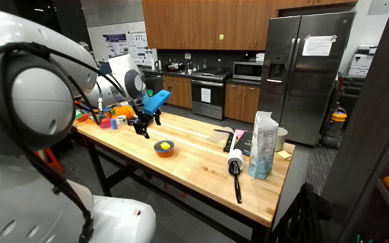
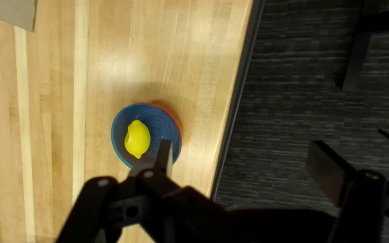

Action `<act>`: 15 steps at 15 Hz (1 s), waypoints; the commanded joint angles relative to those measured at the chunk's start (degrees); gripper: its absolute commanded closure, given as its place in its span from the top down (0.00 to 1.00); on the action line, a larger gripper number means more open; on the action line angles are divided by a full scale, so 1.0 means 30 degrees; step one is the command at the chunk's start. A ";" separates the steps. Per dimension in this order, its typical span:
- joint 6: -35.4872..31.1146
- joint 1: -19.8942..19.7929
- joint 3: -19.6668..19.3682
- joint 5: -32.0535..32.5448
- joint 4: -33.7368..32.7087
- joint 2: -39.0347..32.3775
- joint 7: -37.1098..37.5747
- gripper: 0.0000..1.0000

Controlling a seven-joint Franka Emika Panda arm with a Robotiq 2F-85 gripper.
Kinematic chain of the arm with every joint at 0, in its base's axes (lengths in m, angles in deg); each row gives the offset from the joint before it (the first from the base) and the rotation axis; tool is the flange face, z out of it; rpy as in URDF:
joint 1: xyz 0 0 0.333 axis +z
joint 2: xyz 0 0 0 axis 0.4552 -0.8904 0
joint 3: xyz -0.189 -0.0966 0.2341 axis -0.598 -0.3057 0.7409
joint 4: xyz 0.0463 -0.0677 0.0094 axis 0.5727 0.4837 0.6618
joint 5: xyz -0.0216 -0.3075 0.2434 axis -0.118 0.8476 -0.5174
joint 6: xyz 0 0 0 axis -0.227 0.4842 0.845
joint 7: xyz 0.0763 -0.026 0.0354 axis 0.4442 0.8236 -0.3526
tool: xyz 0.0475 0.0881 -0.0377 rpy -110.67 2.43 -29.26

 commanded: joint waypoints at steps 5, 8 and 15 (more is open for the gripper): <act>-0.0940 0.0685 -0.1888 -0.2831 0.2302 0.1856 -0.0953 1.00; -0.1285 0.0636 -0.1960 -0.3298 0.2723 0.2126 -0.0723 1.00; -0.1462 0.0454 -0.1757 -0.3044 0.2618 0.1756 -0.0404 1.00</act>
